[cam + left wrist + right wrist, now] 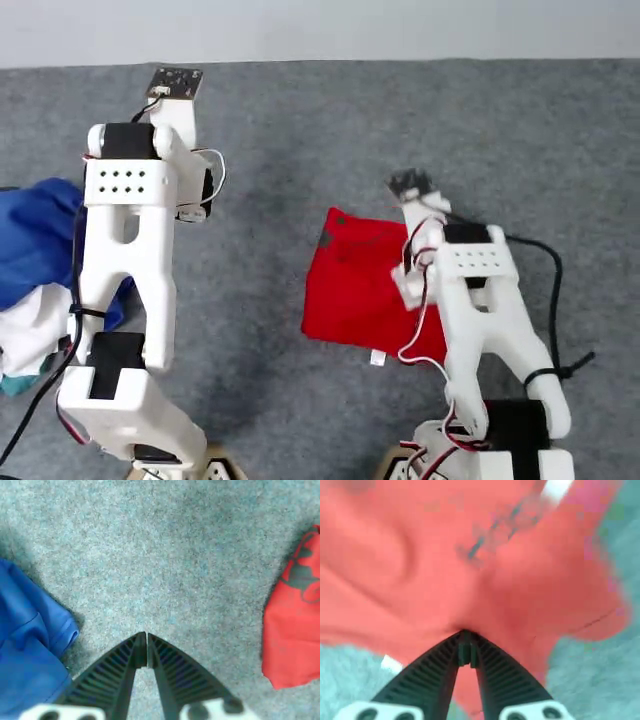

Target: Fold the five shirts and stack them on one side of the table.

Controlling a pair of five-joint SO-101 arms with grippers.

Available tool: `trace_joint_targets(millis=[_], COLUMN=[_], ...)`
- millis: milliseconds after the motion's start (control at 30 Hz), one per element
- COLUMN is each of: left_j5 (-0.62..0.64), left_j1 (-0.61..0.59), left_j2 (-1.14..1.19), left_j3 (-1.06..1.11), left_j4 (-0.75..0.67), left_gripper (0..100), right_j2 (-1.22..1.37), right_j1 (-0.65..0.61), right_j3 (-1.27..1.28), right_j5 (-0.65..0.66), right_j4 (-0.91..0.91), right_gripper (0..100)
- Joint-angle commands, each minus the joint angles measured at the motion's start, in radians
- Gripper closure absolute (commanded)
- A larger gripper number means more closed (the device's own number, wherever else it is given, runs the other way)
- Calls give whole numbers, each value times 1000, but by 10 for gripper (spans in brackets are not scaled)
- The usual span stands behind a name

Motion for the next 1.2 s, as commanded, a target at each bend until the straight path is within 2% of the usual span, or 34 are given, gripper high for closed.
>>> trace_joint_targets(millis=[0,233,467,633,833,1167], left_j5=[-11,-9,-9,-9,-9,-12], left_j1=[0,3,-2,-3,-3,3], left_j2=[-49,-54,-55,-55,-55,-55], left_j3=[-4,-4,-4,-2,-2,-2], left_j4=[25,25,25,26,26,25], left_gripper=[993,993,993,993,993,993], right_j2=[-12,232,564,720,722,469], right_j1=[-41,-140,-240,-288,-285,-82], right_j3=[-130,-216,-499,-741,-895,-930], right_j5=[11,17,18,18,18,12], right_j4=[-51,-295,-294,-186,64,377], right_gripper=[989,989,989,989,989,989])
